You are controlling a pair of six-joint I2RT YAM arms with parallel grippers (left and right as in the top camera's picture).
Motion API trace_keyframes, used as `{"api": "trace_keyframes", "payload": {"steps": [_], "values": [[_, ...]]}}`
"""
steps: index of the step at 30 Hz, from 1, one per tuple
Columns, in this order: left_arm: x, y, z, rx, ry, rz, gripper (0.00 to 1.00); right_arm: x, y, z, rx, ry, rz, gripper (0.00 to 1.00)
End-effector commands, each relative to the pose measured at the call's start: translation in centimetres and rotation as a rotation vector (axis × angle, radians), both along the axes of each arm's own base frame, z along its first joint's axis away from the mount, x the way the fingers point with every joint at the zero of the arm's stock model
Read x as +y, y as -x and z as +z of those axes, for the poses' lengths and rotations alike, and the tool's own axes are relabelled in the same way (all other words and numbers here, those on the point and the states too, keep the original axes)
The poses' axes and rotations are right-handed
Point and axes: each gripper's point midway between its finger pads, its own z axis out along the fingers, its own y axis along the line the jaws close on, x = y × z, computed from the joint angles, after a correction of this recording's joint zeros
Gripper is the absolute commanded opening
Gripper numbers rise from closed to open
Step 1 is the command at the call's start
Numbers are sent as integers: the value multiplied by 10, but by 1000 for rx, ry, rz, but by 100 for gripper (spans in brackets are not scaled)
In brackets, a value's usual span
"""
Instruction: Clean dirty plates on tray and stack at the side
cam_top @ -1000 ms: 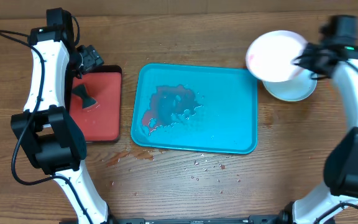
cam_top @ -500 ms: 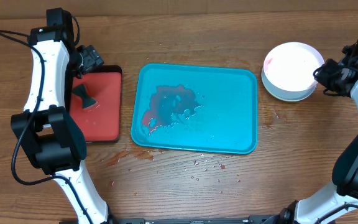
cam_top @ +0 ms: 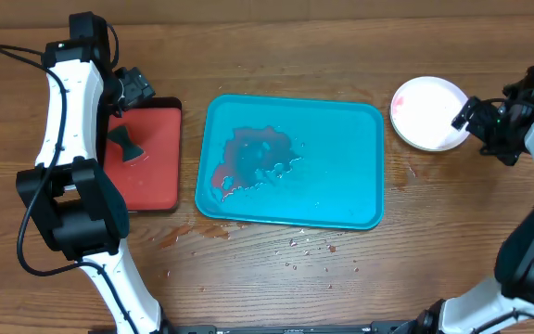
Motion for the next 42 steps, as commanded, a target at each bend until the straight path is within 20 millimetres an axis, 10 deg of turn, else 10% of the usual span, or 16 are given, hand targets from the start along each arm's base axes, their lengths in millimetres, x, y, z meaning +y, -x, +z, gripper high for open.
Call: {"api": "trace_keyframes", "payload": {"steps": [1, 8, 16, 35, 42], "values": [[1, -3, 19, -46, -5, -6, 100, 23, 9, 60, -117, 10, 88, 100], [1, -3, 19, -46, -5, -6, 100, 102, 52, 101, -108, -124, 245, 100], [1, -3, 19, -46, -5, -6, 100, 163, 100, 98, 61, -204, 385, 100], [0, -3, 19, -46, -5, -7, 100, 172, 122, 97, 138, -247, 398, 100], [-1, -4, 19, -47, -5, -10, 100, 172, 109, 136, -128, -160, 442, 100]]}}
